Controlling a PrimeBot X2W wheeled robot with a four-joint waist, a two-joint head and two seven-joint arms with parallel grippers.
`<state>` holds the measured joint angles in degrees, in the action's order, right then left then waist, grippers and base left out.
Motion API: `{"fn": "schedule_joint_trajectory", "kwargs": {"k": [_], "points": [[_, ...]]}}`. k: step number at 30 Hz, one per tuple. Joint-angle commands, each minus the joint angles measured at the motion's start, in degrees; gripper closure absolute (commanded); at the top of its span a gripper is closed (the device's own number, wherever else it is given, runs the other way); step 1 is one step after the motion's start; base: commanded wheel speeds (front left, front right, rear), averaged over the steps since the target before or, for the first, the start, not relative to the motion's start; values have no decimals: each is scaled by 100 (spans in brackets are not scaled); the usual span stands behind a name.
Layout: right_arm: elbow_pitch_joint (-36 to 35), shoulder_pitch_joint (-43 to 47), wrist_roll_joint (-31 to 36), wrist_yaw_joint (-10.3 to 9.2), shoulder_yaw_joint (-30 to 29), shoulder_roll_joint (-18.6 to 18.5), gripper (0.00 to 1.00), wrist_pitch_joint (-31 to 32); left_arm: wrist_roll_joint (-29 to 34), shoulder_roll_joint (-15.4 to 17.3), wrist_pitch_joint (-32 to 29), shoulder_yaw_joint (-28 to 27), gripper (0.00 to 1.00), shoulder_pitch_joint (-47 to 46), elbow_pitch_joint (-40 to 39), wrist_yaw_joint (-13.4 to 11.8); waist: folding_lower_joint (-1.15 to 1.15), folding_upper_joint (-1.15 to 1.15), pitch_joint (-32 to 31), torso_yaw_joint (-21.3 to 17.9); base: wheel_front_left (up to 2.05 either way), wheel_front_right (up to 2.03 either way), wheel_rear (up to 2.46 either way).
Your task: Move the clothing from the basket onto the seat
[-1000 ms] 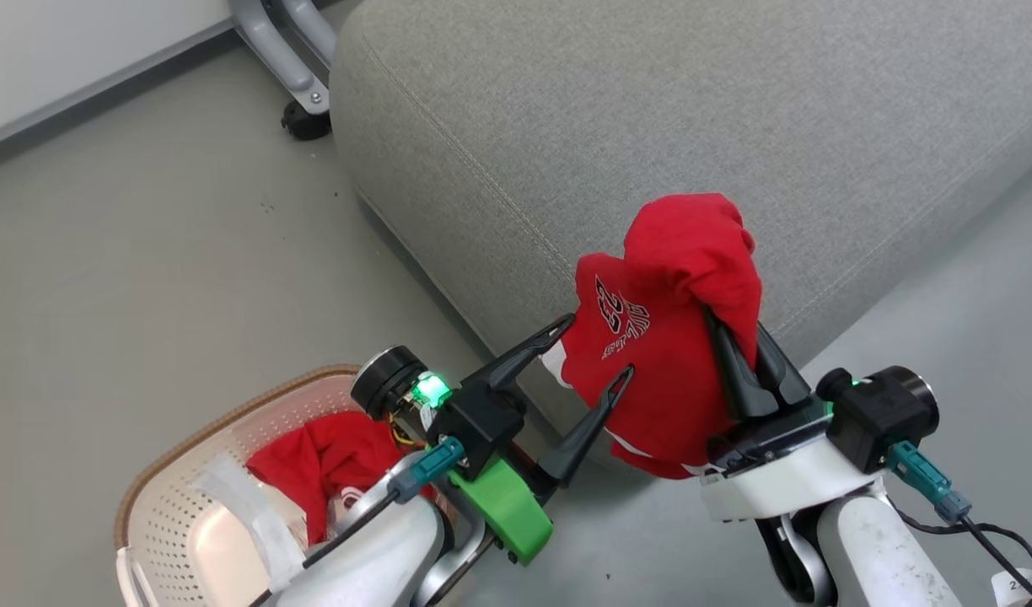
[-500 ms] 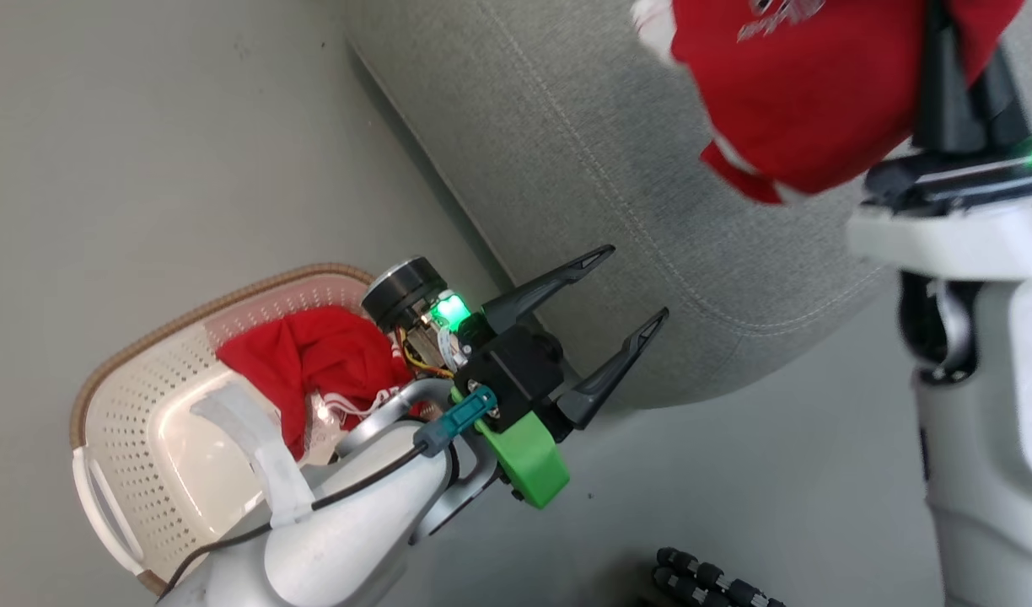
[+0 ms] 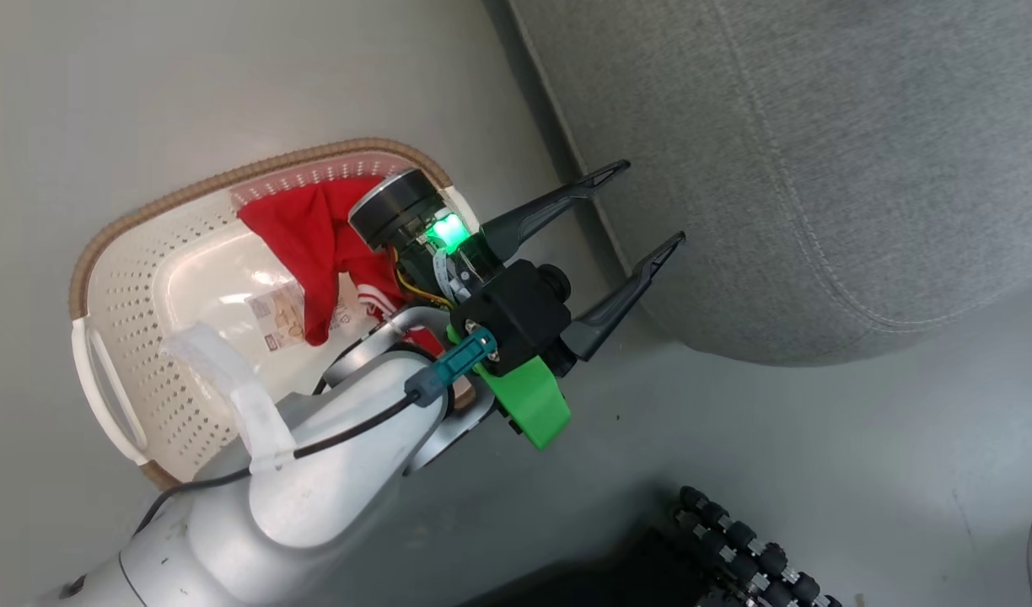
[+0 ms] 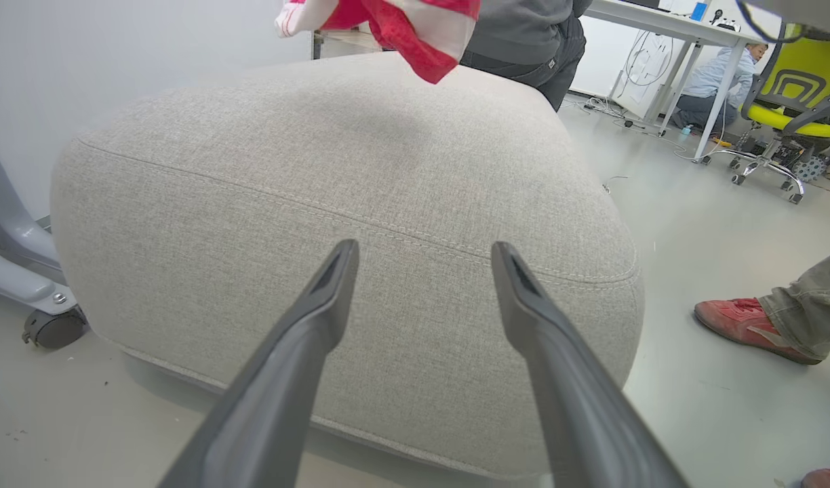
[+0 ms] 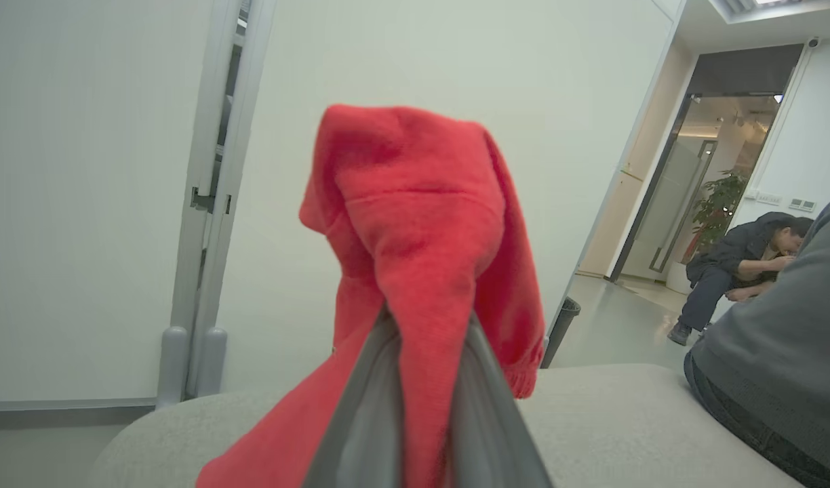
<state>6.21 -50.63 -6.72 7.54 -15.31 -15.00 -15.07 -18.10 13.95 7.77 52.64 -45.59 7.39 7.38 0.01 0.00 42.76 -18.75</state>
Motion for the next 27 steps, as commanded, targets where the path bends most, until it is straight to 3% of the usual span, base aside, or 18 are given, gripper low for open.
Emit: {"fn": "schedule_joint_trajectory", "kwargs": {"k": [1, 9, 14, 15, 16, 17, 27], "points": [[159, 60, 17, -10, -69, 77, 100, -17, 22, 21, 52, 6, 0, -158, 19, 15, -1, 0, 458, 363, 0, 0, 0], [1318, 373, -182, -10, 37, 414, 100, -17, 36, -38, 96, 31, 0, -300, 122, -4, -1, 0, 501, 391, 0, 0, 0], [1566, 375, -241, -10, 78, 534, 100, -17, 13, 35, 114, 34, 0, -294, 165, -21, -1, 0, 396, 373, 0, 0, 0], [1571, 392, -272, -10, 62, 561, 93, -17, -2, 43, 129, 35, 0, -263, 181, -27, -1, 0, 349, 370, 0, 0, 0], [1562, 410, -281, -10, 28, 581, 58, -17, -16, 46, 143, 36, 0, -234, 192, -36, -1, 0, 307, 368, 0, 0, 0], [1488, 429, -234, -10, -13, 580, 0, -17, -33, 38, 153, 38, 0, -198, 207, -44, -1, 0, 251, 368, 0, 0, 0], [957, 1220, 265, -10, 42, 725, 0, -17, -328, -105, 446, -48, 0, 209, 448, -193, -1, 0, -566, 541, 0, 0, 0]]}}
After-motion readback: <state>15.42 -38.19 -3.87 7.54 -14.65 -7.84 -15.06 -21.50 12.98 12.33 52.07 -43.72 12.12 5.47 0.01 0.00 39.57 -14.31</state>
